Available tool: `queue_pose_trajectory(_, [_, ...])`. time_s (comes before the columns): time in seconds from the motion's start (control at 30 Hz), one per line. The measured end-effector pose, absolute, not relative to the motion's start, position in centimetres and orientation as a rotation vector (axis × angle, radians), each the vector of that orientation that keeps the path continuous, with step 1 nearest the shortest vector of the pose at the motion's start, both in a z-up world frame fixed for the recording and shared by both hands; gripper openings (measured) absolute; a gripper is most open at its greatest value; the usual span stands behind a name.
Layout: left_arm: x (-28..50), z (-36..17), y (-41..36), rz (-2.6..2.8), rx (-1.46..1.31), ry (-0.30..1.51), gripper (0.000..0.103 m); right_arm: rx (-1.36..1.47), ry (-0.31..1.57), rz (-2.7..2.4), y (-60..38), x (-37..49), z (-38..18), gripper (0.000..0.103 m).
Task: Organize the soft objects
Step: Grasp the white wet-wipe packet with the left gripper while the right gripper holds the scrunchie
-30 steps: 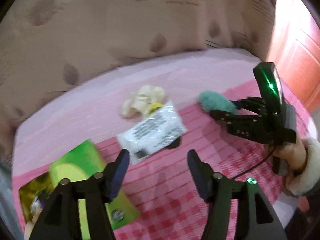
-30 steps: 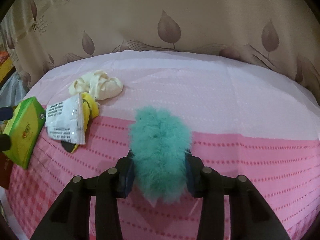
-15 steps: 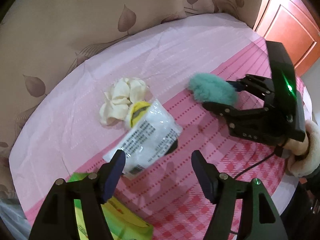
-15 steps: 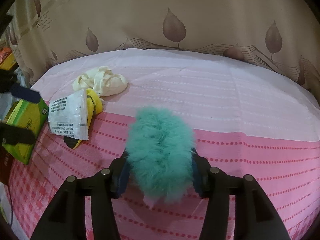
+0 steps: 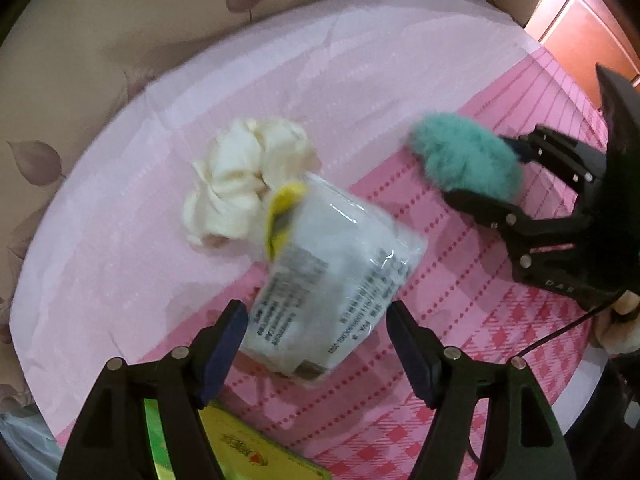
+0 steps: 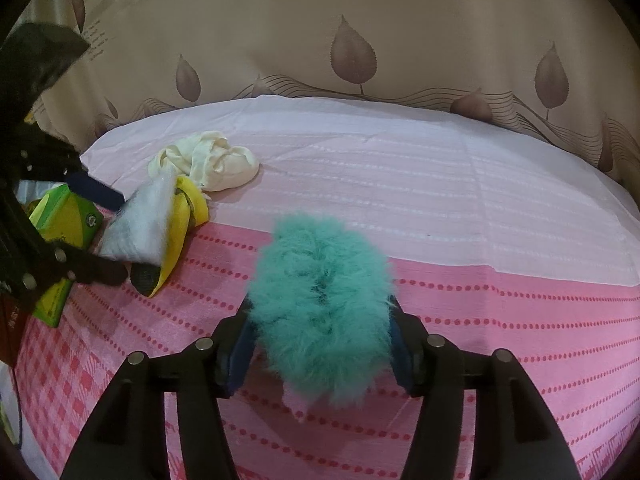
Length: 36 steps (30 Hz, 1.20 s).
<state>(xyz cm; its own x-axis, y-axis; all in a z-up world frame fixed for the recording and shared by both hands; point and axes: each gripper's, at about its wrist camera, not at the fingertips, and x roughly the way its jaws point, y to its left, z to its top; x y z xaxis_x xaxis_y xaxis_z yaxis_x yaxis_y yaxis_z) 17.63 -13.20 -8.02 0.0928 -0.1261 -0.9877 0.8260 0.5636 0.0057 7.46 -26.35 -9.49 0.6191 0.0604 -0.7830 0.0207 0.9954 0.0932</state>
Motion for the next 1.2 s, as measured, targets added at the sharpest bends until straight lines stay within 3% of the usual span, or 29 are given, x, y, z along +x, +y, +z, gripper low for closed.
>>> queue_pose_trajectory(0.2, [17.0,-8.9,-12.5,-0.770,0.664,1.300,0.074,0.091,0.906,0.023,-26.1,7.4,-9.5,0.058])
queue_pose_trajectory(0.47, [16.8,-6.2,-10.8,-0.691,0.551,1.197,0.074,0.079,0.910,0.027,-25.8,7.5,-9.6,0.062])
queue_pose_trajectory(0.83, [16.8,-7.5,-11.8,-0.640,0.479,1.225,0.074,0.083,0.910,0.028,-25.8,7.5,-9.5,0.062])
queue_pose_trajectory(0.87, [17.0,-7.6,-12.0,-0.641,0.461,1.226,0.072,0.083,0.910,0.028,-25.8,7.5,-9.5,0.062])
queue_pose_trajectory(0.9, [17.0,-7.5,-11.9,-0.645,0.443,1.224,0.060,0.085,0.910,0.029,-25.8,7.5,-9.5,0.062])
queue_pose_trajectory(1.2, [15.9,-6.0,-10.5,-0.633,0.375,1.204,0.056,0.094,0.908,0.033,-26.1,7.5,-9.5,0.062])
